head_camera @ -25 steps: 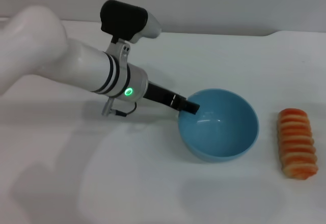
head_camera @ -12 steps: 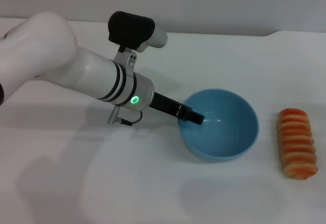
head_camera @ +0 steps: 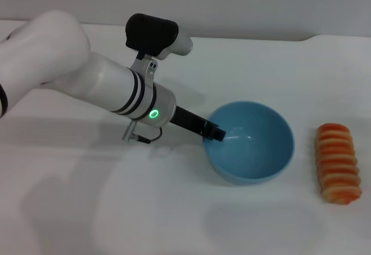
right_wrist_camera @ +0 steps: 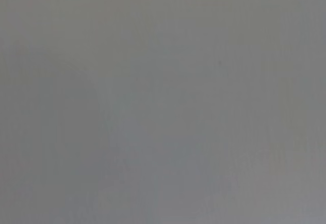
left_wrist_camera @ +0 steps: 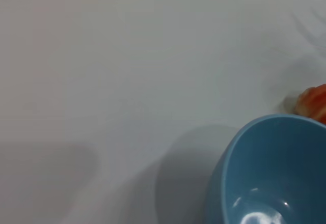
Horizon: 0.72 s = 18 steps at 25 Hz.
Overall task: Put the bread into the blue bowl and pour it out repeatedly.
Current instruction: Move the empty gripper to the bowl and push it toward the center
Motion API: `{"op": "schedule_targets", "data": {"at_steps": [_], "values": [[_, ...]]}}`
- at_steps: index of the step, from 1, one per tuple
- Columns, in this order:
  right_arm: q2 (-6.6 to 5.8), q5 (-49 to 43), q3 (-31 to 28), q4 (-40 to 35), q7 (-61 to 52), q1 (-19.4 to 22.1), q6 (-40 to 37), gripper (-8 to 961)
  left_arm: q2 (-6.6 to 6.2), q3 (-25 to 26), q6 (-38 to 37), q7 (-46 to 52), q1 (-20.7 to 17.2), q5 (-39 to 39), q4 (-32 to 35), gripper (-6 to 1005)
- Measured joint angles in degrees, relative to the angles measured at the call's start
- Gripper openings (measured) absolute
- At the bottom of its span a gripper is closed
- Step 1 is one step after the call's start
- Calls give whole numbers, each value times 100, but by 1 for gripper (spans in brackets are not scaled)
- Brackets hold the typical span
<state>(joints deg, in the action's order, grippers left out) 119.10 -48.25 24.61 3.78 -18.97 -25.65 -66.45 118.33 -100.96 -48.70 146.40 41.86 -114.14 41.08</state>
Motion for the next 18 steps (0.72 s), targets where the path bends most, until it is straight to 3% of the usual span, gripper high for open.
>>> {"op": "schedule_targets", "data": {"at_steps": [11,18], "values": [[3,0,0,0,-3,-11,-29,701,16,-35,84,7,1,9,-28,132],[2,0,-11,1,-38,-10,-19,701,-82,275,73,-28,229,-317,203,17]]}}
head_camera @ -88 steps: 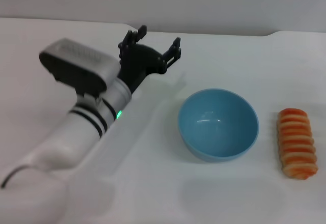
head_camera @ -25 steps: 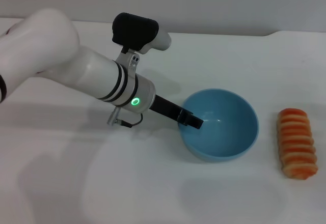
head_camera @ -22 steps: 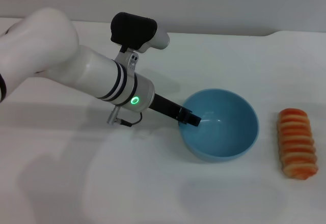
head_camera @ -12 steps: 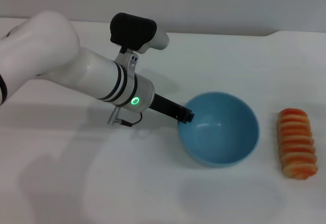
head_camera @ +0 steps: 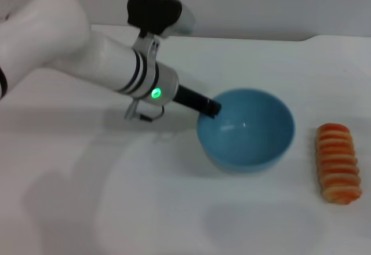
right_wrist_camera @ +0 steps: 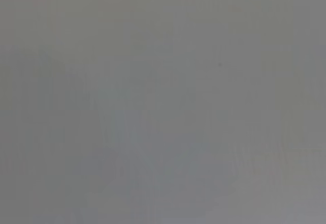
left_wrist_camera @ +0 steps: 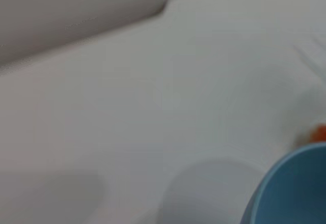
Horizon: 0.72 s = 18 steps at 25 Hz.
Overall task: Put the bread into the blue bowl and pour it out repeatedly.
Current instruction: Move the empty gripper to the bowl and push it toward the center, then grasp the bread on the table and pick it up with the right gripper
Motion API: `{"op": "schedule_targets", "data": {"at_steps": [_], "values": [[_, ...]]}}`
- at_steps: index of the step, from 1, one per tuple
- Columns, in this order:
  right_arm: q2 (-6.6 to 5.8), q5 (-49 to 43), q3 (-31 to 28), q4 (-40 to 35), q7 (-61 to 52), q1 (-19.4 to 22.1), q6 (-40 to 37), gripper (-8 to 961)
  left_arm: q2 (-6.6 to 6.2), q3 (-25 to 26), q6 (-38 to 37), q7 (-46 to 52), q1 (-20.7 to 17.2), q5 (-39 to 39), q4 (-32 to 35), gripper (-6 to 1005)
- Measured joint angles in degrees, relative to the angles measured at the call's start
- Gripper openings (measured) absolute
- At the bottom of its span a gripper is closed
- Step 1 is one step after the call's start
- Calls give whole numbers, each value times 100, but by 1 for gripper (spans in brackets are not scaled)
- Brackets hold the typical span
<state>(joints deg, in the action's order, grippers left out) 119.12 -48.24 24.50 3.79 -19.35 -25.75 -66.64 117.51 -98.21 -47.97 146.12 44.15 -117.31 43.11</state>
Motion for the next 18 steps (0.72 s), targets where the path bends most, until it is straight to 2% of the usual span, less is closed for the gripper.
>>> {"op": "schedule_targets", "data": {"at_steps": [4,7,9,13,16,18], "values": [[-16,0,11,43,-99,-31,20,701,31,401,101,44,209,-866,221,0],[-48,-135,29,20,-432,-66,104,701,45,404,354,277,362,-1566,352,0],[-64,-569,36,-197,-1002,-93,343,701,54,373,419,562,481,-2038,366,-1],[-80,-2124,36,-1202,-2898,-135,1070,701,80,169,434,1161,693,-2875,368,-1],[-72,-3405,71,-2116,-4258,-261,1571,701,89,47,444,1403,791,-3067,308,0],[-110,-4884,312,-3085,-6277,-354,1761,701,89,57,437,1456,865,-3058,225,0]]}}
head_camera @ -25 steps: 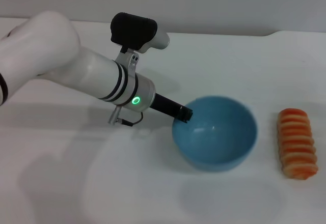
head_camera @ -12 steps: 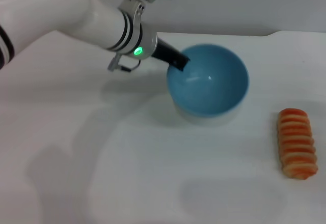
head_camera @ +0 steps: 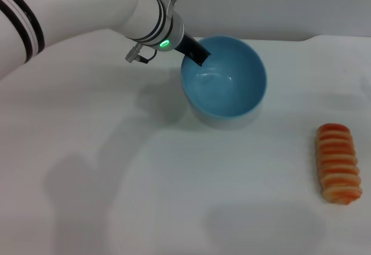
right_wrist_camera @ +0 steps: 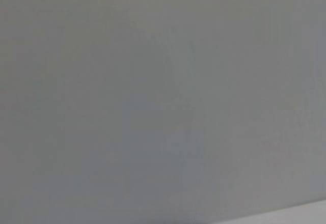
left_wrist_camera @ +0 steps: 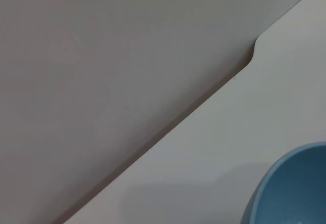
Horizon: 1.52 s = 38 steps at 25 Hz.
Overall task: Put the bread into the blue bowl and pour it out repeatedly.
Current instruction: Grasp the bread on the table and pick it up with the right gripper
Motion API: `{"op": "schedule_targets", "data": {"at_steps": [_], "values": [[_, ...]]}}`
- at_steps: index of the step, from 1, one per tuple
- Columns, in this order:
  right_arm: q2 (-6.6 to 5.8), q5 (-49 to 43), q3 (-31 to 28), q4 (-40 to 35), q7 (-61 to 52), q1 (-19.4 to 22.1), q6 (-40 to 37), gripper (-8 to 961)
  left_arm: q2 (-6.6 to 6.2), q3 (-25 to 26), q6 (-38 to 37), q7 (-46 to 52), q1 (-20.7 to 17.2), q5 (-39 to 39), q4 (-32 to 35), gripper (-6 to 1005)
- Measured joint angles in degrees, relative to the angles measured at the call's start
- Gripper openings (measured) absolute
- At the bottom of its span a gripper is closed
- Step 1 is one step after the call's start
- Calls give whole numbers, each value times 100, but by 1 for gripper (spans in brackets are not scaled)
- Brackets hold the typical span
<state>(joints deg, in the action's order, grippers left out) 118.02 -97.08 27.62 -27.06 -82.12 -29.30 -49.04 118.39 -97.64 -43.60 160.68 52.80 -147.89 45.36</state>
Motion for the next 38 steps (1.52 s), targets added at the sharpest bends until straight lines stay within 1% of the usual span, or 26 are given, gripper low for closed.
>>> {"op": "schedule_targets", "data": {"at_steps": [1,3,5,6,8,10,11,13,14,16,17,19,20,23,30,35,38], "values": [[0,0,0,0,0,0,0,701,-1,13,-9,32,18,7,-21,0],[-23,-1241,231,-664,-1615,-72,-106,701,-3,39,-38,115,35,25,-56,-1],[-54,-2426,338,-1180,-2793,-197,-394,701,-7,73,-201,223,77,79,-95,-1],[-90,-3081,348,-1387,-3434,-305,-681,701,-7,73,-201,223,77,79,-95,-1],[-165,-4070,343,-1600,-4325,-516,-1223,701,-13,147,-417,287,110,115,-100,0],[-256,-4785,324,-1663,-4882,-736,-1732,701,-15,314,-626,327,126,127,-110,0],[-283,-5051,338,-1660,-5034,-825,-1956,701,-9,379,-683,335,127,127,-114,0],[-293,-5434,425,-1647,-5162,-934,-2249,701,-3,428,-712,340,118,127,-116,-1],[-289,-5548,486,-1646,-5196,-961,-2333,701,-1,433,-712,343,112,132,-116,-1],[-242,-5675,614,-1644,-5237,-966,-2456,701,-1,433,-709,344,103,165,-116,-1],[-203,-5698,655,-1645,-5245,-955,-2475,701,-1,433,-706,345,100,183,-116,-1],[-64,-5768,750,-1635,-5259,-916,-2417,701,-1,432,-690,346,94,207,-116,-1],[-64,-5768,750,-1635,-5259,-916,-2417,701,-1,432,-690,346,94,207,-116,-1],[18,-5797,904,-1534,-5267,-893,-2316,701,-1,431,-687,347,99,222,-119,0],[26,-5821,1035,-1086,-5282,-970,-2009,702,6,381,-687,350,89,272,-116,-1],[26,-5822,1470,-1002,-5384,-1037,-1936,692,8,379,-662,351,66,309,-119,0],[15,-5824,1582,-1010,-5499,-1047,-1962,676,8,378,-651,350,56,335,-124,0]]}}
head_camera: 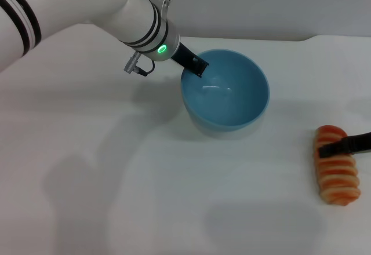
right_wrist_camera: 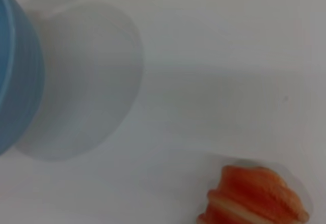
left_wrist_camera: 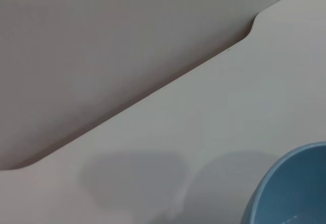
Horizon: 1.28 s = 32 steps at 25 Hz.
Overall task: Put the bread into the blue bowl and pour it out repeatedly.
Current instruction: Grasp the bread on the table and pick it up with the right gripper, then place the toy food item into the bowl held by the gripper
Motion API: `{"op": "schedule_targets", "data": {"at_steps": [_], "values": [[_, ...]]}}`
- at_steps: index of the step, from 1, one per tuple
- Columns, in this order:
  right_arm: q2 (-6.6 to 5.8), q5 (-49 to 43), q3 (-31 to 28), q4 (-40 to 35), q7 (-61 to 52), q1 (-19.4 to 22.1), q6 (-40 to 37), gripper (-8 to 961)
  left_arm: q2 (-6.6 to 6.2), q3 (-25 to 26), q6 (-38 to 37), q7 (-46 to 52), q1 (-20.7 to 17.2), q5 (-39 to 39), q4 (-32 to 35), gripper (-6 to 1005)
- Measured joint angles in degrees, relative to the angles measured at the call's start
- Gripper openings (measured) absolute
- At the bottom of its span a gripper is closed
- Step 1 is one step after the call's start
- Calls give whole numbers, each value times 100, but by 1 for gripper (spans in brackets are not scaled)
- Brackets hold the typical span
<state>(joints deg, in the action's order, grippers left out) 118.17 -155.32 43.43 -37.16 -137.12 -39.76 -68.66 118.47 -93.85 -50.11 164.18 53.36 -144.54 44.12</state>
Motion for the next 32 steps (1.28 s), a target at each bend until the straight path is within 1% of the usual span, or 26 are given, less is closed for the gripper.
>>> {"op": "schedule_targets", "data": {"at_steps": [6,10,16,23,26,29,32], "values": [[-11,-7,62,-117,-20,28,-126,645,0,0,25,-1,-10,12,-1,-1],[-8,-10,67,-311,-11,54,-304,590,0,0,52,0,-10,21,-1,-1],[21,207,-2,-1031,75,208,-798,527,0,18,75,-3,-23,54,-9,-2],[23,414,22,-1259,174,184,-975,489,0,51,90,-20,-59,63,-10,0],[32,647,9,-1601,227,172,-1264,469,-5,52,79,-20,-68,66,-10,-1],[34,1110,-17,-2147,275,171,-1686,443,-8,38,-9,-22,-61,74,-10,-1],[33,1529,1,-2561,276,168,-1874,417,-1,9,-156,-30,-1,180,-9,-1]]}}
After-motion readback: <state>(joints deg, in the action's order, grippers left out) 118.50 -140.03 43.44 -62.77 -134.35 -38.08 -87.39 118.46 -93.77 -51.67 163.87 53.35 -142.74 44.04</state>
